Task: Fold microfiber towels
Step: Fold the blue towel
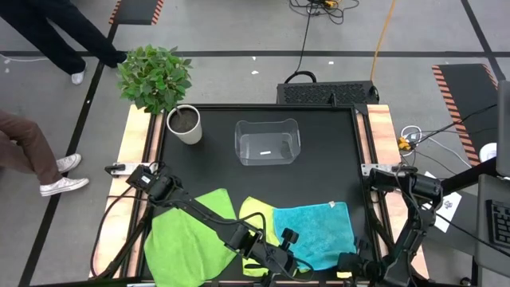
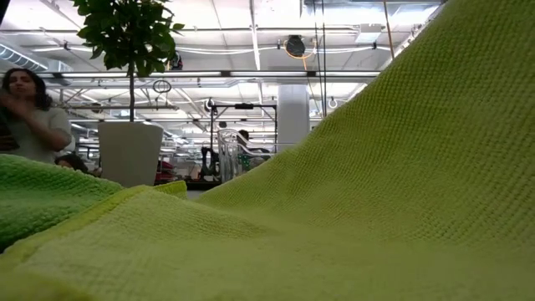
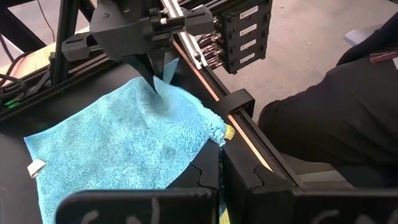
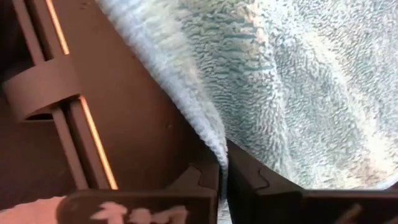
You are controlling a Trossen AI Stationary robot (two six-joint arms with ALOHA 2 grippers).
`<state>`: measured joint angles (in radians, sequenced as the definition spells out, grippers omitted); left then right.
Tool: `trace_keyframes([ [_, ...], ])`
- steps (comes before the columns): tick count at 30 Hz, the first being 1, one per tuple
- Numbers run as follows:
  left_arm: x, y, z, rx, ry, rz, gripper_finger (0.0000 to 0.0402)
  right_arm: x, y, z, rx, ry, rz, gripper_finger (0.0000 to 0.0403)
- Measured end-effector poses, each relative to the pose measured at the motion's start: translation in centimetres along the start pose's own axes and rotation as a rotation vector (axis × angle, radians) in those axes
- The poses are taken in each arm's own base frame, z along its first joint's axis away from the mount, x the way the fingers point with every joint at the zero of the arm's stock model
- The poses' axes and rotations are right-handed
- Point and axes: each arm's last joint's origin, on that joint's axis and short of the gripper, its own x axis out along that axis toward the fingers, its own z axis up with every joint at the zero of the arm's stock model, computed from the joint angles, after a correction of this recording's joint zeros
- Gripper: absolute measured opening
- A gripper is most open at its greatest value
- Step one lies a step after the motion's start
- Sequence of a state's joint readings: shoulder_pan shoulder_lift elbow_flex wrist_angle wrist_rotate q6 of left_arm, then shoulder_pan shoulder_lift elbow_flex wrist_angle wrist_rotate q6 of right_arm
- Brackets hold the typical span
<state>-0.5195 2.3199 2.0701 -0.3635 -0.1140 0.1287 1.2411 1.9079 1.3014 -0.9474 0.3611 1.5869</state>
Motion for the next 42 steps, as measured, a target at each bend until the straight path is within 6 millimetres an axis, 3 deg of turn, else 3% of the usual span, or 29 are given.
trace_keyframes([
  [7,0.0,-0.2,0.0,-0.002,-0.002,-0.017,0.0026,-0.5,-0.6,0.5,-0.017,0.016,-0.022,0.0001],
  [12,0.0,-0.2,0.0,-0.002,-0.003,-0.023,0.0016,-1.6,-1.3,1.0,-0.007,0.016,-0.031,0.0001],
  [21,-2.9,0.2,2.0,-0.002,-0.047,-0.018,0.0014,-3.0,-2.4,1.6,-0.008,-0.008,-0.046,0.0],
  [26,-3.1,0.3,2.1,-0.007,-0.048,-0.018,0.0025,-3.6,-3.0,1.8,-0.014,-0.027,-0.061,0.0],
  [34,-3.1,0.7,1.9,-0.012,-0.027,-0.027,0.0005,-4.7,-4.3,2.3,-0.009,-0.031,-0.101,0.0],
  [42,-4.6,1.4,2.8,-0.022,-0.056,-0.021,0.0026,-5.2,-4.9,2.5,-0.006,-0.035,-0.122,0.0],
])
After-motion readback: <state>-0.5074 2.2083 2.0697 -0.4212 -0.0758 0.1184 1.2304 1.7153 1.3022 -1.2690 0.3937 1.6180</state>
